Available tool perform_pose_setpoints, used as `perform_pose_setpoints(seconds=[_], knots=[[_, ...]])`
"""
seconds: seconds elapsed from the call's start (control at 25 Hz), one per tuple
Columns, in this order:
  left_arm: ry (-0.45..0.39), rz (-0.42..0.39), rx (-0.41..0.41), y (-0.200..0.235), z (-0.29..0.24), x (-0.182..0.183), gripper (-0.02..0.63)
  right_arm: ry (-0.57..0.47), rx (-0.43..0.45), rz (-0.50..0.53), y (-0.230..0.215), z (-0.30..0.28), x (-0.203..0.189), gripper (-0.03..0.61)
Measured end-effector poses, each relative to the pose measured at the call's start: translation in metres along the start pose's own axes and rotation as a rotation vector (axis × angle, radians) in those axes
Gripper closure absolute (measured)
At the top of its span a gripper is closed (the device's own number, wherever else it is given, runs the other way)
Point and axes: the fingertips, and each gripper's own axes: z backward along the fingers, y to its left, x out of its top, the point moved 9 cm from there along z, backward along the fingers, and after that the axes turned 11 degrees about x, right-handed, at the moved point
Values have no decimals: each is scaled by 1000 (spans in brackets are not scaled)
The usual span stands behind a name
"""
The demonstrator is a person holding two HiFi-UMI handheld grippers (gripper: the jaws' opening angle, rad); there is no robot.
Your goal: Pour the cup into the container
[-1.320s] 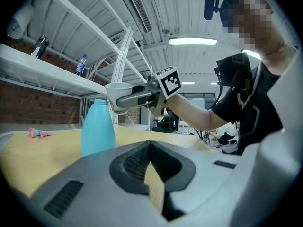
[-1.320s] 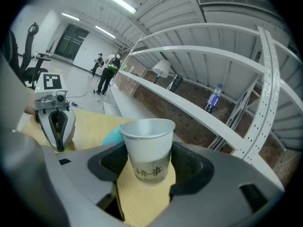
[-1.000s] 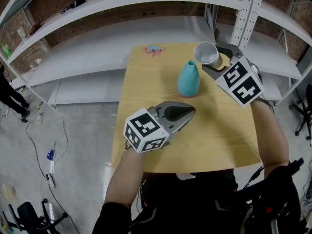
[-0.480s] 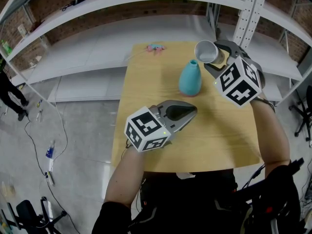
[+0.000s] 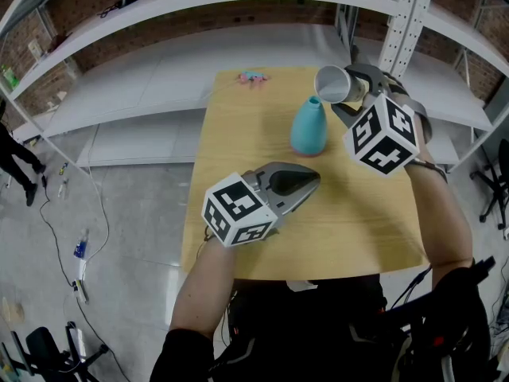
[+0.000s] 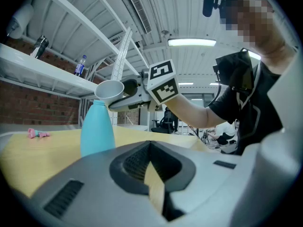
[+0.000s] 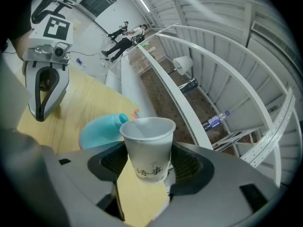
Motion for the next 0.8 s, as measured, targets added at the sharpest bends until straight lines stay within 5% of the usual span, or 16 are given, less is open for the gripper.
perform_pose_setpoints(seconds=[0.8], knots=[[0, -1, 0, -1, -1, 0, 612, 45, -15, 83, 4, -2, 4, 290]])
